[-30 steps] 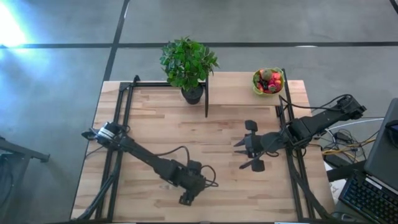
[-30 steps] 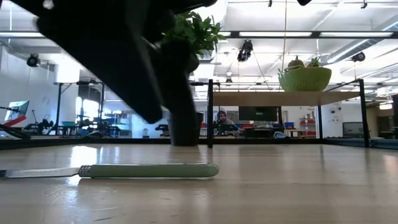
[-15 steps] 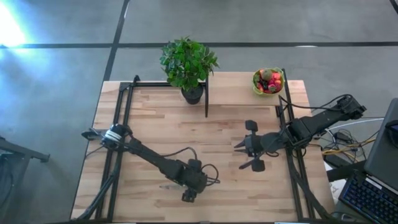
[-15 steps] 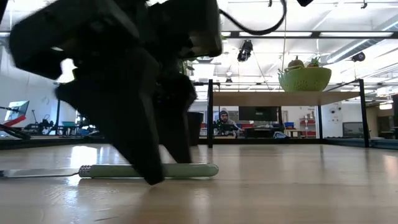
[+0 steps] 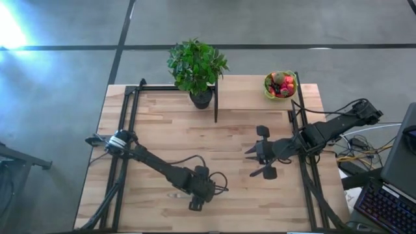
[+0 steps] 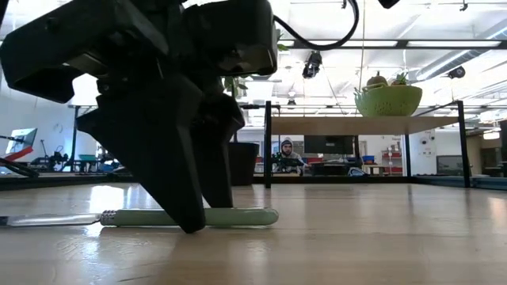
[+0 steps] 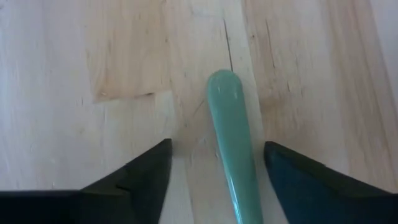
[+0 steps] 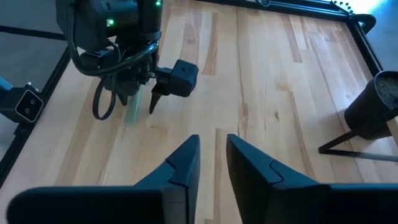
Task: Pick & Place Fruit
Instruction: Put the kitchen knife on the shelf
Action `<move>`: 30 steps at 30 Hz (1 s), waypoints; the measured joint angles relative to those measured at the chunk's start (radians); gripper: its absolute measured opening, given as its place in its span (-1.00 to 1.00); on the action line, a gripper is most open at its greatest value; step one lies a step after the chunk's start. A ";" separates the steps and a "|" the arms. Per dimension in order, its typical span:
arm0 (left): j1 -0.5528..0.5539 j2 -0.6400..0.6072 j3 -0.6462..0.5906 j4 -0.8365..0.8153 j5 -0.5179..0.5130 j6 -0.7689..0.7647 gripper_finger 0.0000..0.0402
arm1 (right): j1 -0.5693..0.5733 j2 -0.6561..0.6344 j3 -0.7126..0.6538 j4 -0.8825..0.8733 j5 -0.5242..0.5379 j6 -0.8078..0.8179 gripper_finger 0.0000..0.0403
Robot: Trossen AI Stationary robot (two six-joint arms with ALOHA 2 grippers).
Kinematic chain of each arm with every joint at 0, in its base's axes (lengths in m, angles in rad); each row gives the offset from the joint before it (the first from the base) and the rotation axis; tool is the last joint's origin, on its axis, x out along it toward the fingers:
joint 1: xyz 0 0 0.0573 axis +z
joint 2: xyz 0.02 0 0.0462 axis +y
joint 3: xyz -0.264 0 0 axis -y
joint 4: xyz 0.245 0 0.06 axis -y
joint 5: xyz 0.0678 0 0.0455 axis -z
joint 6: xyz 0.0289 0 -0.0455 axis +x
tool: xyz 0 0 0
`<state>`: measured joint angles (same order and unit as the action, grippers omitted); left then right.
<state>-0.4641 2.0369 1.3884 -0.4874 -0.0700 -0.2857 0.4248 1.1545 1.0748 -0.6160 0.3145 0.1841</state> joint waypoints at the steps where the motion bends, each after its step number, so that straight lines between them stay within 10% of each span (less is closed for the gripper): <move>1: 0.000 0.000 0.000 -0.002 0.000 0.000 0.24 | 0.000 0.000 0.000 -0.001 0.000 0.002 -0.61; 17: 0.008 0.001 0.000 -0.018 -0.002 0.023 -0.73 | 0.074 0.008 -0.296 0.261 -0.018 0.173 -0.75; 30: 0.075 0.003 -0.002 0.088 -0.002 0.109 -0.82 | 0.079 0.103 -0.641 0.945 -0.111 0.215 -0.75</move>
<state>-0.3893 2.0399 1.3865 -0.3995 -0.0722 -0.1764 0.5041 1.2576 0.4335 0.3287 0.2032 0.3995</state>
